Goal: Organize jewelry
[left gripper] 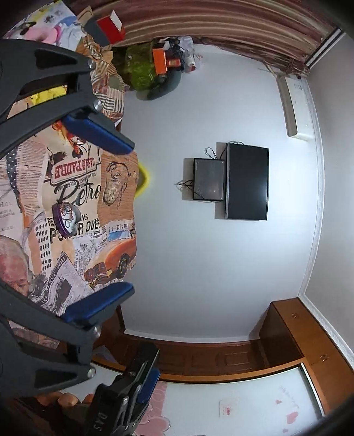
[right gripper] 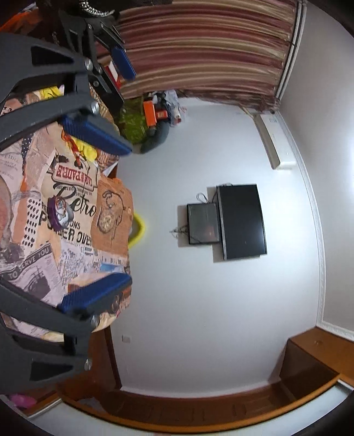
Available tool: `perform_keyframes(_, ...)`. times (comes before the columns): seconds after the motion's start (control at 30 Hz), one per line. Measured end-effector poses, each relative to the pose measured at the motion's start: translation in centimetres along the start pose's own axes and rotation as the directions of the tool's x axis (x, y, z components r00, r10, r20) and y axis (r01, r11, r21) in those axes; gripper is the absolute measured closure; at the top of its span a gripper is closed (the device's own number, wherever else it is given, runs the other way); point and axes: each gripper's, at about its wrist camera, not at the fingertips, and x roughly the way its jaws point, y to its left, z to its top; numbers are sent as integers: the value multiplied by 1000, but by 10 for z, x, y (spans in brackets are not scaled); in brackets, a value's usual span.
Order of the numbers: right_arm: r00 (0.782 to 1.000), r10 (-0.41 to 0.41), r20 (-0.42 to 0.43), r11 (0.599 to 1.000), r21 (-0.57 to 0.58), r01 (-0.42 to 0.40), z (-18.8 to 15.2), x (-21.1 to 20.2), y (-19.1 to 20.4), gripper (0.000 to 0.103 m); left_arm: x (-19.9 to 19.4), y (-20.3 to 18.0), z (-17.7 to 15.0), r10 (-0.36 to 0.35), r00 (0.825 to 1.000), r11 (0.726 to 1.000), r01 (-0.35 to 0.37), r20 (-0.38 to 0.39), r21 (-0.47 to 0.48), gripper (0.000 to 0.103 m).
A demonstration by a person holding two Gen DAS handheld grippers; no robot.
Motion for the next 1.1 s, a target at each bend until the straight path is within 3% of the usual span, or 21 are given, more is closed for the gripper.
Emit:
perform_keyframes(0.1, 999, -35, 3, 999, -13, 35, -2, -7, 0, 1, -6, -3, -2, 18, 1000, 1000, -18, 1, 12, 5)
perform_keyframes(1.1, 998, -32, -61, 999, -22, 31, -13, -21, -7, 1, 0, -6, -18, 30, 998, 1000, -29, -58, 8, 5)
